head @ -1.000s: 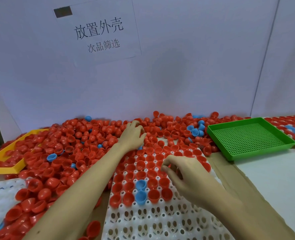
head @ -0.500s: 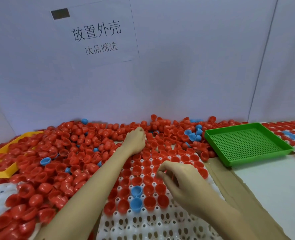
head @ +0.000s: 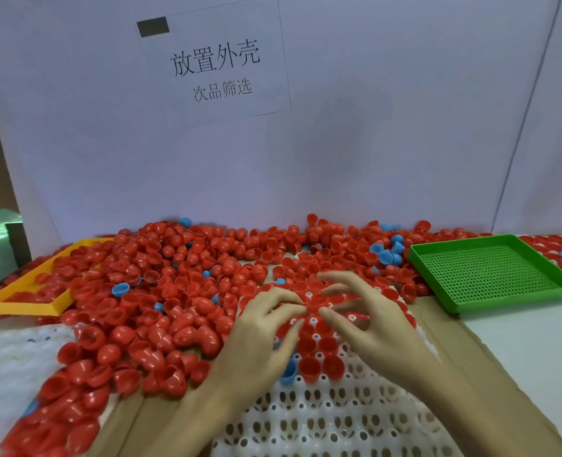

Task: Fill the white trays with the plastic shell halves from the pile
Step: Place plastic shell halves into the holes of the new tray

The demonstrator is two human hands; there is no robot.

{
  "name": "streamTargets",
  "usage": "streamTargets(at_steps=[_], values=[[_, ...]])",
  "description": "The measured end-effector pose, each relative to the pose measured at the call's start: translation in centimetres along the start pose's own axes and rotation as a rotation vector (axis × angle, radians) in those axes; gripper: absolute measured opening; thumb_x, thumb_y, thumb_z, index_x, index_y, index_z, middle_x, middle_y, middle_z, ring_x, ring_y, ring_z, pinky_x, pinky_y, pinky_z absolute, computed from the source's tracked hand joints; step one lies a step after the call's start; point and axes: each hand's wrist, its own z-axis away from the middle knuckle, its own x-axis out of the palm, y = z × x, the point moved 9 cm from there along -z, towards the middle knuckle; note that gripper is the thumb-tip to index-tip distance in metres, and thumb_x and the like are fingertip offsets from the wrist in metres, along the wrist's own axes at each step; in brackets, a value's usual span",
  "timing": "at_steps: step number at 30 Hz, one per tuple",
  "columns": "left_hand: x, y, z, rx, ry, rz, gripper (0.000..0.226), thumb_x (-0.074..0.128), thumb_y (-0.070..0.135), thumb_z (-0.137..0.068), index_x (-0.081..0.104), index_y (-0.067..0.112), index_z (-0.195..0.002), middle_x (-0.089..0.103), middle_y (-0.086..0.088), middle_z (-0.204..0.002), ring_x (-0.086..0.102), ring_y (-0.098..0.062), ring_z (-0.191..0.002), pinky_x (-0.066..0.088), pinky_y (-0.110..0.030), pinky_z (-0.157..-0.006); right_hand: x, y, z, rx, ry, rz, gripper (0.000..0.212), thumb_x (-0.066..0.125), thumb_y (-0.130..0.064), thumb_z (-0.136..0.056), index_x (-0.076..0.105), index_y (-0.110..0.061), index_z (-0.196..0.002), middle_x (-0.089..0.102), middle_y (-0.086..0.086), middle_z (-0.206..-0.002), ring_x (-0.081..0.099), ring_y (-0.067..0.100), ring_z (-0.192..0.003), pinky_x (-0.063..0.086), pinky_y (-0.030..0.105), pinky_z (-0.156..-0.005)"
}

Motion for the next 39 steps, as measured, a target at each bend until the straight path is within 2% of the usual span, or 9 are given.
streamTargets(at_steps=[4, 7, 11, 19, 25, 29, 32, 35, 39], values=[[-0.8, 0.4, 1.5, 0.015, 0.040, -0.021, 0.017, 0.068, 0.026, -0.100, 0.073, 0.022, -0.116, 0.057, 0.017, -0.127, 0.055, -0.006, -0.127, 0.048, -0.031, -0.107, 1.1, -0.2, 0.2, -0.039, -0.052, 0.021, 0.026, 0.074, -0.025, -0.096, 0.069, -0.040, -0.117, 0.072, -0.022, -0.109, 0.073, 0.005, -0.097, 0.063, 0.031, -0.080], [-1.6, -0.4, 1.9, -0.091, 0.094, 0.125, 0.026, 0.077, 0.028, -0.094, 0.063, 0.030, -0.116, 0.048, 0.018, -0.135, 0.053, -0.011, -0.133, 0.043, -0.019, -0.110, 1.3, -0.3, 0.3, -0.042, -0.072, 0.011, 0.031, 0.076, -0.019, -0.095, 0.069, -0.040, -0.117, 0.071, -0.022, -0.113, 0.072, 0.005, -0.101, 0.063, 0.032, -0.084], [-2.0, -1.8, 1.8, -0.261, 0.168, 0.302, 0.049, 0.087, 0.026, -0.086, 0.059, 0.038, -0.125, 0.057, 0.016, -0.127, 0.063, -0.012, -0.118, 0.051, -0.018, -0.097, 1.6, -0.5, 0.4, -0.049, -0.114, -0.005, 0.037, 0.074, -0.013, -0.096, 0.068, -0.042, -0.118, 0.070, -0.021, -0.119, 0.070, 0.007, -0.106, 0.062, 0.032, -0.087], [-2.0, -1.7, 2.1, -0.277, 0.162, 0.329, 0.042, 0.083, 0.018, -0.091, 0.061, 0.033, -0.124, 0.067, 0.015, -0.122, 0.065, -0.013, -0.122, 0.055, -0.031, -0.102, 1.5, -1.3, 0.3, -0.100, -0.114, -0.019, 0.041, 0.075, -0.008, -0.094, 0.068, -0.040, -0.119, 0.071, -0.019, -0.116, 0.071, 0.011, -0.106, 0.063, 0.032, -0.083], [-2.0, -1.6, 2.2, -0.308, 0.178, 0.344, 0.044, 0.082, 0.022, -0.091, 0.059, 0.035, -0.126, 0.066, 0.016, -0.121, 0.064, -0.013, -0.121, 0.051, -0.023, -0.102, 1.3, -1.6, 0.5, -0.108, -0.101, -0.037, 0.037, 0.074, -0.012, -0.096, 0.068, -0.040, -0.120, 0.070, -0.020, -0.118, 0.070, 0.011, -0.106, 0.063, 0.033, -0.083], [-1.3, -2.5, 2.4, -0.433, 0.157, 0.535, 0.029, 0.068, 0.029, -0.100, 0.059, 0.032, -0.127, 0.071, 0.012, -0.110, 0.069, -0.011, -0.108, 0.053, -0.020, -0.095, 1.0, -2.3, 0.6, -0.149, -0.062, -0.057, 0.041, 0.069, -0.013, -0.100, 0.063, -0.039, -0.131, 0.065, -0.020, -0.131, 0.066, 0.011, -0.117, 0.061, 0.031, -0.085], [-0.5, -2.8, 2.3, -0.487, 0.093, 0.690, 0.021, 0.051, 0.034, -0.108, 0.062, 0.027, -0.124, 0.076, -0.004, -0.096, 0.074, -0.020, -0.090, 0.058, -0.025, -0.085, 1.3, -2.7, 0.8, -0.171, -0.098, -0.100, 0.046, 0.062, -0.007, -0.103, 0.060, -0.038, -0.138, 0.062, -0.017, -0.139, 0.063, 0.012, -0.126, 0.060, 0.032, -0.089], [0.2, -3.4, 2.6, -0.575, 0.057, 0.806, 0.038, 0.045, 0.049, -0.106, 0.071, 0.022, -0.113, 0.074, -0.008, -0.089, 0.069, -0.021, -0.078, 0.058, -0.026, -0.076, 1.8, -2.9, 0.9, -0.183, -0.105, -0.077, 0.050, 0.061, -0.003, -0.103, 0.059, -0.037, -0.138, 0.065, -0.018, -0.134, 0.064, 0.011, -0.124, 0.060, 0.030, -0.088], [1.6, -3.3, 2.7, -0.645, -0.040, 0.916, 0.052, 0.040, 0.055, -0.108, 0.076, 0.018, -0.102, 0.068, -0.008, -0.078, 0.061, -0.018, -0.068, 0.052, -0.023, -0.064, 2.7, -3.6, 1.1, -0.222, -0.084, -0.026, 0.043, 0.069, -0.003, -0.097, 0.064, -0.035, -0.126, 0.067, -0.019, -0.125, 0.068, 0.011, -0.109, 0.059, 0.023, -0.080]])
